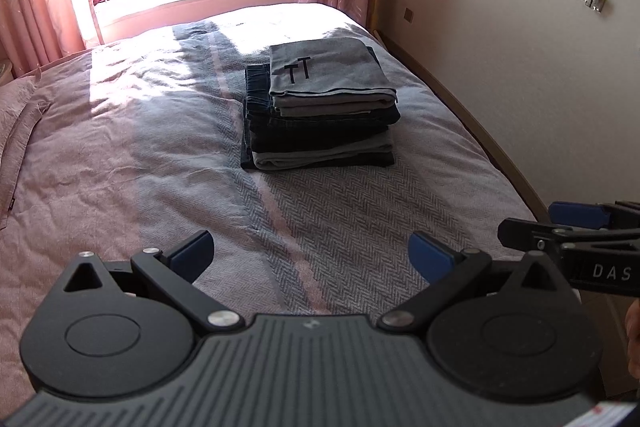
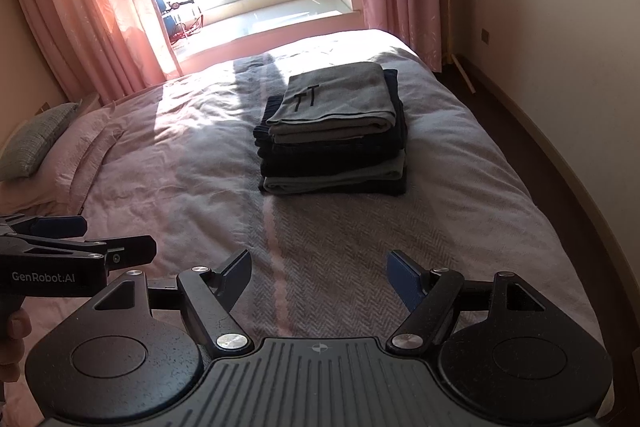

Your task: Fold clothes

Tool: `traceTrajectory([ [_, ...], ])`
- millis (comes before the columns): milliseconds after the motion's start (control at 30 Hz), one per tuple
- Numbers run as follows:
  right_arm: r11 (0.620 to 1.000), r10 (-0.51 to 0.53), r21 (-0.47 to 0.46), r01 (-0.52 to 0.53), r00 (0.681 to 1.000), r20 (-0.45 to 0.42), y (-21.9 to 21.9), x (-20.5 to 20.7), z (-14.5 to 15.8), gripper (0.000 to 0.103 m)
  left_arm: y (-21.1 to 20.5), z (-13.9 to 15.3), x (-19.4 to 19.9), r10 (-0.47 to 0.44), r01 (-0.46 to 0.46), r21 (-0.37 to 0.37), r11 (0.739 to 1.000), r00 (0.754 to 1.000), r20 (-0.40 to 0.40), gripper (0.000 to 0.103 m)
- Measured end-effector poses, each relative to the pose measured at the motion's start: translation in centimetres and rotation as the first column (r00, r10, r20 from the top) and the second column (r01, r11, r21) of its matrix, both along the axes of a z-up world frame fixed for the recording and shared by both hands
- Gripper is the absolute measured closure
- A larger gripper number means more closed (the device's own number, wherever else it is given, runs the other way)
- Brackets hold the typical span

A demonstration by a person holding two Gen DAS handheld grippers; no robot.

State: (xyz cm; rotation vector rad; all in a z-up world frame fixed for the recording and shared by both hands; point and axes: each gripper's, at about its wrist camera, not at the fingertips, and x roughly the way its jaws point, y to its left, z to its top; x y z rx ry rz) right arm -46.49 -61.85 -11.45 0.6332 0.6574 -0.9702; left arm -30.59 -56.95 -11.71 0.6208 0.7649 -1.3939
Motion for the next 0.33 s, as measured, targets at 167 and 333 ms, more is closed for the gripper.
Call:
traceTrajectory([
  [167, 1.000, 0.003, 0.005, -0.003, 1.000, -0.001, -0.73, 0.14, -0.13, 0.031, -0.52, -0.17, -0.17, -0.004, 0.003, 0.003, 1.000, 1.000, 0.004, 0.001],
  [333, 1.000, 0.008, 0.007, -0.008, 1.000, 0.000, -1.13, 0.20, -0.27, 0.031, -1.04, -0.09, -0.54, -0.011, 0.011, 0.001, 1.000, 1.000, 0.014, 0.001],
])
